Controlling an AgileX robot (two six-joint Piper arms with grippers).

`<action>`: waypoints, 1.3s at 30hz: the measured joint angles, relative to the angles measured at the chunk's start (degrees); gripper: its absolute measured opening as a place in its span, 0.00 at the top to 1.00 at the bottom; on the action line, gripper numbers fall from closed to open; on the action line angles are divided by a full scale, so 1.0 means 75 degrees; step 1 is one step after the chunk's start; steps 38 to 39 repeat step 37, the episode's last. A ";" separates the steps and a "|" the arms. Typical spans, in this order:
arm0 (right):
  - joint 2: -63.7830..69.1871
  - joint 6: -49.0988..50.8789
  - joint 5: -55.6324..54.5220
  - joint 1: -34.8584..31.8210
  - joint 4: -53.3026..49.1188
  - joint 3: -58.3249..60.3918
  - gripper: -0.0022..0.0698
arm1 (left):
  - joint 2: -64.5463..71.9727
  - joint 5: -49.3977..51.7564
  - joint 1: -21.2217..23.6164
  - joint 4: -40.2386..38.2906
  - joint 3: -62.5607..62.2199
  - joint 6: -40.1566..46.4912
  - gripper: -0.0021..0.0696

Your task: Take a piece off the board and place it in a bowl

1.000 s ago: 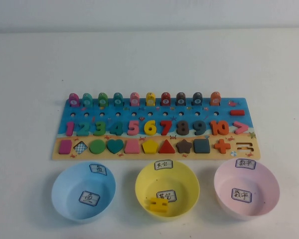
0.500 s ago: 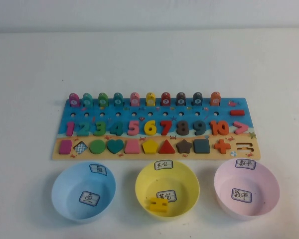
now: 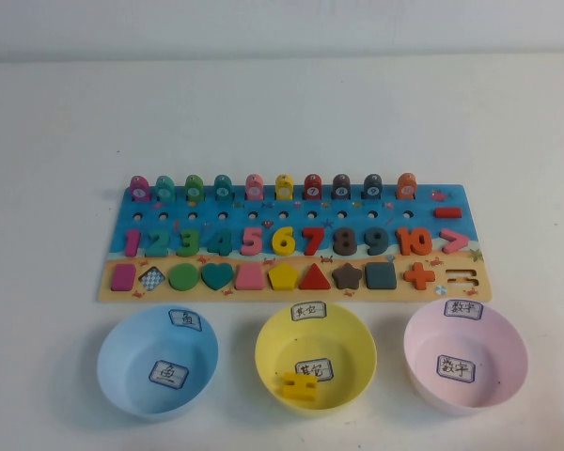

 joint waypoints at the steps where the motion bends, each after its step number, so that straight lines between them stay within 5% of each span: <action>1: 0.0000 0.0041 0.0005 0.0189 0.0000 0.0000 0.99 | 0.0000 0.0000 0.0000 0.0000 0.0000 0.0000 0.98; 6: 0.0000 0.0297 0.0037 0.0823 0.0000 0.0000 0.99 | 0.0000 0.0000 0.0000 0.0000 0.0000 0.0000 0.98; 39: 0.0000 0.0228 0.0099 0.0878 0.0118 0.0000 0.99 | 0.0000 0.0000 0.0000 0.0000 0.0000 0.0000 0.98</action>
